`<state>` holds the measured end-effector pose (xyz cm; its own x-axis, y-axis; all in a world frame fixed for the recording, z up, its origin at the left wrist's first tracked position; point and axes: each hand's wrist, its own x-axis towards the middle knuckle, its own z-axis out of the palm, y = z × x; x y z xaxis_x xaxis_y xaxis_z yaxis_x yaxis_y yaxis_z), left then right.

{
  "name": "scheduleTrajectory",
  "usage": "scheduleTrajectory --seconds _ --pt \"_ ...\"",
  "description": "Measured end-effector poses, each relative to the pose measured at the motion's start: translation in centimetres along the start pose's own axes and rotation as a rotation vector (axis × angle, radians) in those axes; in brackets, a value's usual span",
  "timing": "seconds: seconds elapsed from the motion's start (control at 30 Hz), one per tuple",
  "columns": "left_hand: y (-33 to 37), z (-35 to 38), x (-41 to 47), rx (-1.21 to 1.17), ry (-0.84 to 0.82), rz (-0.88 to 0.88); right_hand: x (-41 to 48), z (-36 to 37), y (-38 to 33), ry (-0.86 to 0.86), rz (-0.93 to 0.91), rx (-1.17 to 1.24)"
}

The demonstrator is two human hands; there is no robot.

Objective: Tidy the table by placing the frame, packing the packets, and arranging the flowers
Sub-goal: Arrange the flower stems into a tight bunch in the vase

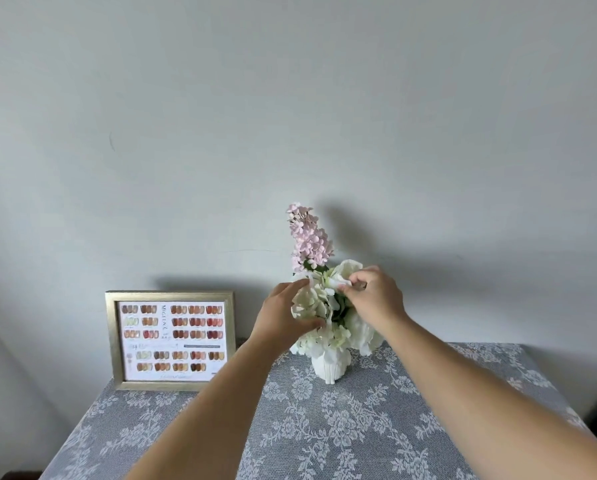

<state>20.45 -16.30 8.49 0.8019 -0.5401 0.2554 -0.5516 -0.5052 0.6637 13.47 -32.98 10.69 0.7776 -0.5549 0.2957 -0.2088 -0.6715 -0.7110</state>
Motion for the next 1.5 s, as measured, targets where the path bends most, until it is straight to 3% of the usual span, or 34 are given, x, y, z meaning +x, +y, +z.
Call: scheduleTrajectory --seconds 0.23,0.37,0.5,0.83,1.07,1.3,1.5 --pt "-0.3 -0.2 -0.3 0.084 -0.031 -0.002 -0.7 -0.5 1.3 0.065 -0.061 -0.008" --pt "-0.3 -0.2 -1.2 0.144 0.02 0.032 -2.6 -0.7 3.1 0.16 -0.094 0.161" --pt "-0.6 0.1 -1.9 0.127 -0.012 0.044 -5.3 0.1 5.8 0.09 -0.016 0.219" --pt "-0.7 0.2 -1.8 0.12 0.02 0.071 -5.5 0.9 5.0 0.098 -0.175 0.221" --pt "-0.8 0.7 -2.1 0.172 0.048 0.048 -3.5 -1.0 5.5 0.127 -0.126 0.141" --pt "-1.7 1.6 -1.9 0.249 0.031 0.039 -1.6 -1.2 4.5 -0.197 -0.01 0.163" --pt "-1.7 0.7 -0.8 0.28 0.006 0.014 -3.5 0.1 4.2 -0.052 -0.08 0.116"
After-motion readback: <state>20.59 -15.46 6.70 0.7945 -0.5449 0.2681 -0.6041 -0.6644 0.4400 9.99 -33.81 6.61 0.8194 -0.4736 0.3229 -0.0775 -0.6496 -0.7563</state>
